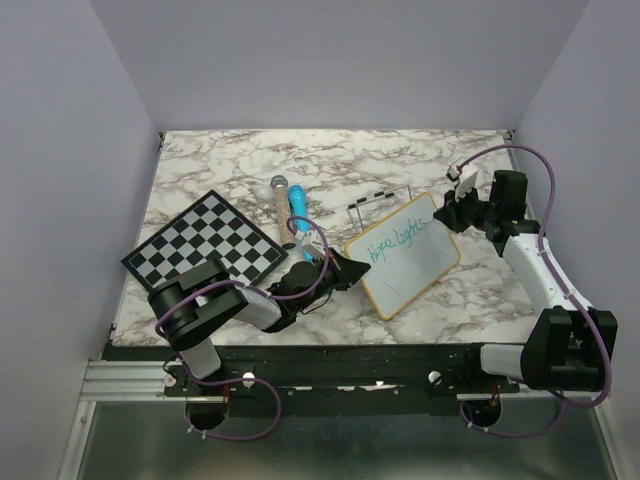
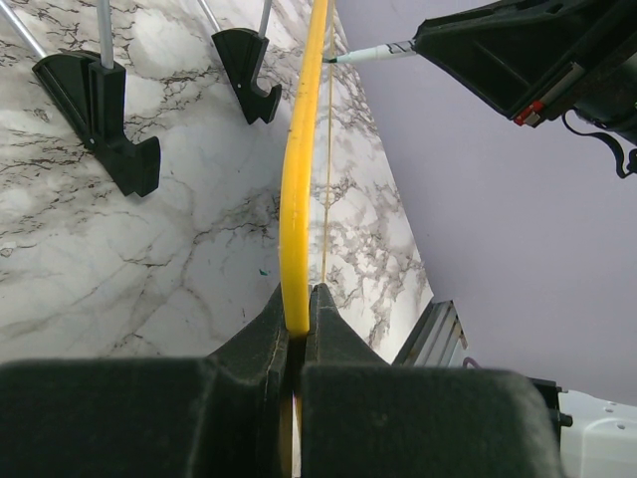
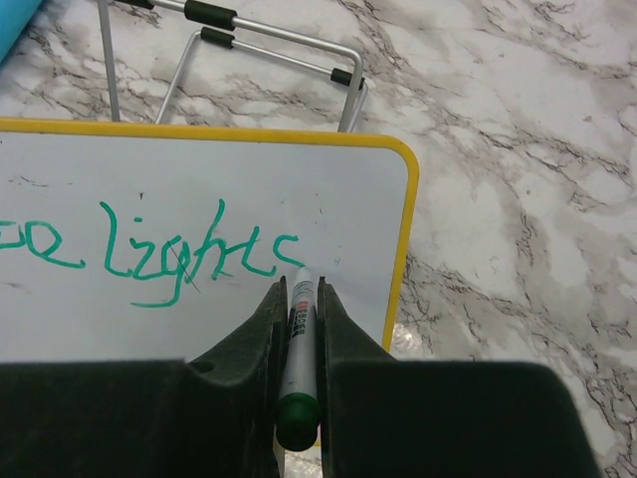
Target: Write a sentence on the whiteboard
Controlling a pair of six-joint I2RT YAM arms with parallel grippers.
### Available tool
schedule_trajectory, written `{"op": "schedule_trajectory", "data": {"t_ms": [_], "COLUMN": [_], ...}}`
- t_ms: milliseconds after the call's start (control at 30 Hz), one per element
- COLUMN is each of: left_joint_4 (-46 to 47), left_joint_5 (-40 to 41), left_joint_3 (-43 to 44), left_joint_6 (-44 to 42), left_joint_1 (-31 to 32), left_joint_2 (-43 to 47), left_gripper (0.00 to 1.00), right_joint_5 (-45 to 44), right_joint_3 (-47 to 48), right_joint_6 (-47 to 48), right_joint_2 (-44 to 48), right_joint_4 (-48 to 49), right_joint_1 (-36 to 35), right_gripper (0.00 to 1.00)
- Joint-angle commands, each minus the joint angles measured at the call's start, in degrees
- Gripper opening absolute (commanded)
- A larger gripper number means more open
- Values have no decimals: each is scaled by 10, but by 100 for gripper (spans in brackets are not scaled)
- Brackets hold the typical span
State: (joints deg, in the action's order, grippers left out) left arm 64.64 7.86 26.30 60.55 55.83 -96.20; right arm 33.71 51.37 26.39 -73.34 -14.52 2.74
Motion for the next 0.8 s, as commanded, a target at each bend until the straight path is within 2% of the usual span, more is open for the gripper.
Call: {"op": "schedule_trajectory", "data": {"t_ms": [0, 233, 367, 500, 767], "left_joint_4": [3, 2, 2, 2, 2], "left_joint_5": [-20, -21, -22, -22, -16], "left_joint_3": [-1, 0, 2, 2, 1], "left_joint_6": [-27, -27, -27, -27, -22], "left_joint_1": [2, 2, 2, 2, 2], "left_joint_2": [3, 2, 0, -2, 0], "left_gripper": [0, 0, 0, 0, 0], "right_joint_5": [-2, 16, 61, 118, 164], "right_joint_3": [-2, 0, 5, 14, 36], "right_joint_6": [16, 29, 34, 6, -44], "right_joint_2": [-7, 0, 9, 59, 135], "right_joint_4": [-30, -62, -89, -87, -95], "right_joint_1": [2, 2, 2, 2, 2], "right_gripper": [1, 1, 0, 1, 1]}}
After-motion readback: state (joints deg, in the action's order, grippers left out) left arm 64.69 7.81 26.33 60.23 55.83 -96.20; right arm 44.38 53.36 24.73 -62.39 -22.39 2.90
